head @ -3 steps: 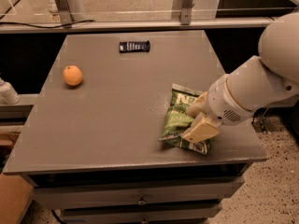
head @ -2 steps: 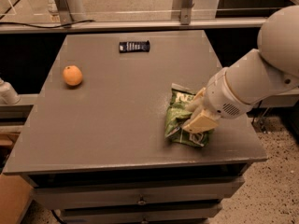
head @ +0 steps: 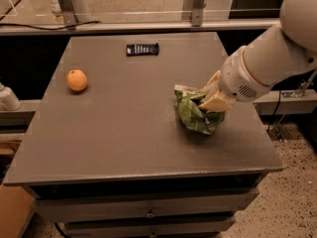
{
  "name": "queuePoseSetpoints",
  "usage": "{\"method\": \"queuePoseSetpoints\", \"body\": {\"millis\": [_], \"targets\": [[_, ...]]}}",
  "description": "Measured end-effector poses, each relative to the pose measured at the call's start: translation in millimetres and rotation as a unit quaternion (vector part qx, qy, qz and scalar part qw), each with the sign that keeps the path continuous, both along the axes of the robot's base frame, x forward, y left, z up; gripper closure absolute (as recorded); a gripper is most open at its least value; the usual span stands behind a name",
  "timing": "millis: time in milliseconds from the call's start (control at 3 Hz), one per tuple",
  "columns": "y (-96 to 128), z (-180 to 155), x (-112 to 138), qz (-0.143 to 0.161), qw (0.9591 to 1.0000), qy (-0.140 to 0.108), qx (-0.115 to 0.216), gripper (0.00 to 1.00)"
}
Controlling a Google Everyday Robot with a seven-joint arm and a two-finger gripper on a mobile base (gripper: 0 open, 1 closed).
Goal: Move green jalapeno chip bag near rxbar blueberry
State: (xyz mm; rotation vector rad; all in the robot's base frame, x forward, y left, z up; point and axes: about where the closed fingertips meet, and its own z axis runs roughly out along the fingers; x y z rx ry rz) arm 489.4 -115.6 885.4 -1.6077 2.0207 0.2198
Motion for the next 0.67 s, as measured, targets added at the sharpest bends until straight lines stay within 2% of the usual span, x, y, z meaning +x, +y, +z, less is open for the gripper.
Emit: {"method": "queuePoseSetpoints", "body": {"millis": [333, 667], "targets": [[-9, 2, 11, -0.014, 0.9994, -0.033, 0.003, 1.00], [-25, 16, 51, -0.032, 0.9939, -0.106, -0.004, 1.00]]}}
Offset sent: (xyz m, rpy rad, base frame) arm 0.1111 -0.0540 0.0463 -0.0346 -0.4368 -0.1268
